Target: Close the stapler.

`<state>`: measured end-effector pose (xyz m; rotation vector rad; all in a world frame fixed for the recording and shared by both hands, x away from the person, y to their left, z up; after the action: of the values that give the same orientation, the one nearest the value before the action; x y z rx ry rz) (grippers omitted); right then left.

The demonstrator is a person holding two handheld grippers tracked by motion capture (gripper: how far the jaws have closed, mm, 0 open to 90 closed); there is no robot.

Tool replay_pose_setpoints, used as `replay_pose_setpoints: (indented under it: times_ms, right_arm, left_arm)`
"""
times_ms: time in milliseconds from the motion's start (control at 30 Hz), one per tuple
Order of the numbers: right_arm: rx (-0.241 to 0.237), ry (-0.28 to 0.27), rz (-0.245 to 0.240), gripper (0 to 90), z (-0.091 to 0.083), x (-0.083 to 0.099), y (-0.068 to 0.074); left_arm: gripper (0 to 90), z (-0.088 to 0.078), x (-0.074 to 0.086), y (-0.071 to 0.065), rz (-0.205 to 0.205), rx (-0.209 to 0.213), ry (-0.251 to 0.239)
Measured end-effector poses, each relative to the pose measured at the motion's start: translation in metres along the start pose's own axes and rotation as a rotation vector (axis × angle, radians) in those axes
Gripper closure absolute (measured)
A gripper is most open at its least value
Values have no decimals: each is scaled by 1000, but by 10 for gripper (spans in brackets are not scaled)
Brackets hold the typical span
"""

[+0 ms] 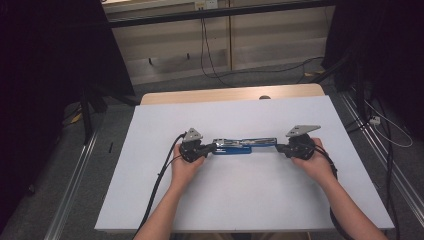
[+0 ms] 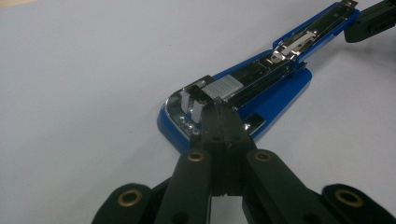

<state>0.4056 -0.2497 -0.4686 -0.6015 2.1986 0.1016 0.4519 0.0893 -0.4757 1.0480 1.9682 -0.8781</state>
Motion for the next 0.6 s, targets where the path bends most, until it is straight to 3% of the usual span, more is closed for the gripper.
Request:
replay_pose_setpoints:
  times_ms: [300, 600]
  right_arm:
    - [-18, -39, -1, 900, -4, -17, 1]
    - [-39, -81, -1, 900, -1, -30, 10]
  left_arm:
    - [900, 0, 0, 0, 0, 2, 0]
    - [900, -1, 0, 0, -3, 11, 3]
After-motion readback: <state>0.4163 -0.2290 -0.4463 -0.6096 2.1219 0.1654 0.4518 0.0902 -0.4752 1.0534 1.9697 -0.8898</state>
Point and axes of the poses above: each handheld gripper's, and its own axes: z roughly forward along the jaws, x roughly out of its underside, y roughly to its left, the point moved 2 cm from there along z, roughly forward along the jaws, and after that the axes turned 12 degrees about x, right-handed, at the moved point
